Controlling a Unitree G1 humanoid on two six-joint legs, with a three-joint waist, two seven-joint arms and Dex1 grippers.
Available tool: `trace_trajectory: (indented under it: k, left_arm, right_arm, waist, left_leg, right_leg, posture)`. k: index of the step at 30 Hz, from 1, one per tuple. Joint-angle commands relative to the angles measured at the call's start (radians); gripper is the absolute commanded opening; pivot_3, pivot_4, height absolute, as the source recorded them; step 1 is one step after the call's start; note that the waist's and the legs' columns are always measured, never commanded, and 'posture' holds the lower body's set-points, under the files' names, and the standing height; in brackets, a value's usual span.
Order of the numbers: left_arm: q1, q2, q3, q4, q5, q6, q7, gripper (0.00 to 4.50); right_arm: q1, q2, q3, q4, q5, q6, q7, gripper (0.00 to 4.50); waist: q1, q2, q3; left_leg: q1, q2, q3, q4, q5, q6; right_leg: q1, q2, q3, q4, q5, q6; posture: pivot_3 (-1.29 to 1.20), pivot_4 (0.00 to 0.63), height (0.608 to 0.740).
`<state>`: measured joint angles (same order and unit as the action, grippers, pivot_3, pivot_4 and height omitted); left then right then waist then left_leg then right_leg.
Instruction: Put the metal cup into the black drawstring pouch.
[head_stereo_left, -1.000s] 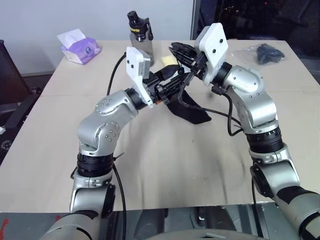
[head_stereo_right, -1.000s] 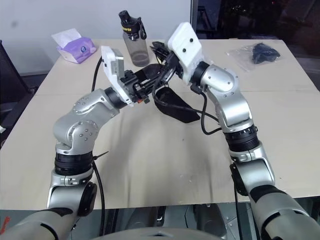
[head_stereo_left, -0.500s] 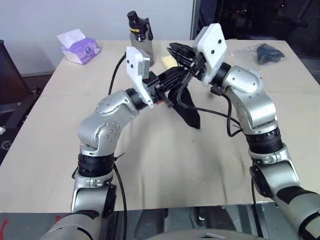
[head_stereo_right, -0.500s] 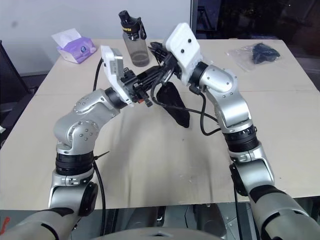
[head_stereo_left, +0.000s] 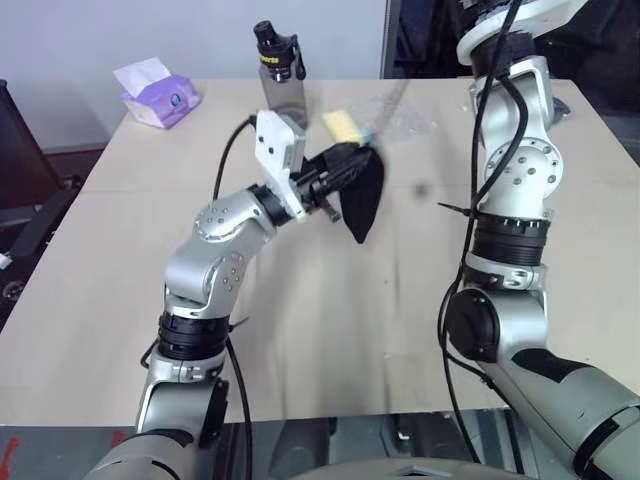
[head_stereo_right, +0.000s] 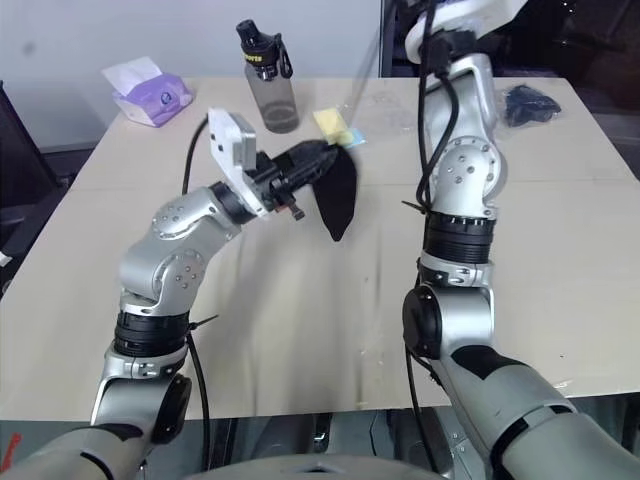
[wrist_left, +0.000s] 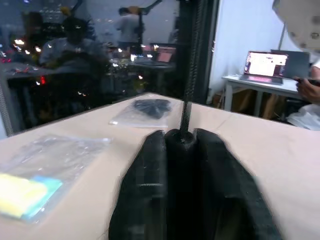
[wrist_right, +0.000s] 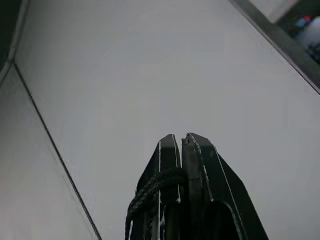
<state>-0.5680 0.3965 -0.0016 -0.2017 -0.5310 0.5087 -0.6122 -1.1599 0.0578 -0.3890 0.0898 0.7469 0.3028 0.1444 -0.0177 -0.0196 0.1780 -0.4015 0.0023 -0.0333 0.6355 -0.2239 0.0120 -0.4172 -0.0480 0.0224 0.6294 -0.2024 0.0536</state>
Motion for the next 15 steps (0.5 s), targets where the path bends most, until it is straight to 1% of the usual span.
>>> trace_trajectory:
  k: [1, 3, 6, 8, 13, 15]
  left_arm:
    - [0.016, -0.004, 0.023, 0.012, 0.011, -0.005, 0.016, 2.44]
    - [0.007, -0.019, 0.039, 0.010, -0.002, -0.010, 0.024, 3.25]
    - [0.008, -0.055, 0.093, -0.023, -0.081, 0.029, 0.049, 3.25]
    - [0.013, -0.057, 0.112, -0.028, -0.095, 0.044, 0.063, 3.25]
    - [0.041, -0.019, 0.149, -0.029, -0.074, 0.055, 0.093, 3.25]
    - [0.063, 0.009, 0.167, -0.042, -0.074, 0.066, 0.103, 3.25]
  right_arm:
    - [-0.005, -0.038, 0.041, -0.077, -0.011, -0.021, 0.018, 0.00]
    - [0.012, -0.047, 0.064, -0.087, -0.011, -0.008, 0.029, 0.00]
    - [0.047, -0.081, 0.121, -0.098, -0.046, 0.014, 0.069, 0.00]
    - [0.067, -0.101, 0.151, -0.100, -0.064, 0.021, 0.094, 0.00]
    - [0.141, -0.154, 0.239, -0.128, -0.097, 0.068, 0.160, 0.00]
    - [0.189, -0.185, 0.284, -0.148, -0.139, 0.075, 0.188, 0.00]
  waist:
    - [-0.001, 0.000, 0.000]
    - [-0.001, 0.000, 0.000]
    - [-0.004, 0.000, 0.000]
    - [-0.005, 0.000, 0.000]
    - [-0.006, 0.000, 0.000]
    - [-0.010, 0.000, 0.000]
  left_leg:
    - [-0.001, 0.000, -0.001, 0.000, 0.000, 0.000]
    - [-0.002, 0.000, -0.001, 0.000, 0.000, 0.000]
    - [-0.002, 0.001, -0.001, 0.000, 0.000, 0.000]
    - [-0.001, 0.001, 0.000, 0.000, 0.000, 0.000]
    - [-0.001, 0.001, -0.001, 0.001, 0.000, 0.000]
    - [-0.001, 0.001, -0.001, 0.001, 0.000, 0.000]
  right_leg:
    - [-0.001, 0.000, -0.001, 0.000, 0.000, 0.000]
    - [-0.003, 0.000, -0.001, 0.002, 0.000, 0.000]
    - [-0.004, 0.000, -0.001, 0.004, 0.000, 0.000]
    - [-0.004, 0.000, 0.000, 0.005, 0.000, 0.000]
    - [-0.004, 0.001, 0.000, 0.006, 0.000, 0.000]
    - [-0.004, 0.001, 0.000, 0.006, 0.000, 0.000]
  posture:
    - [0.00, 0.150, 0.740]
    - [0.00, 0.150, 0.740]
    - [0.00, 0.150, 0.740]
    - [0.00, 0.150, 0.740]
    - [0.00, 0.150, 0.740]
    - [0.00, 0.150, 0.740]
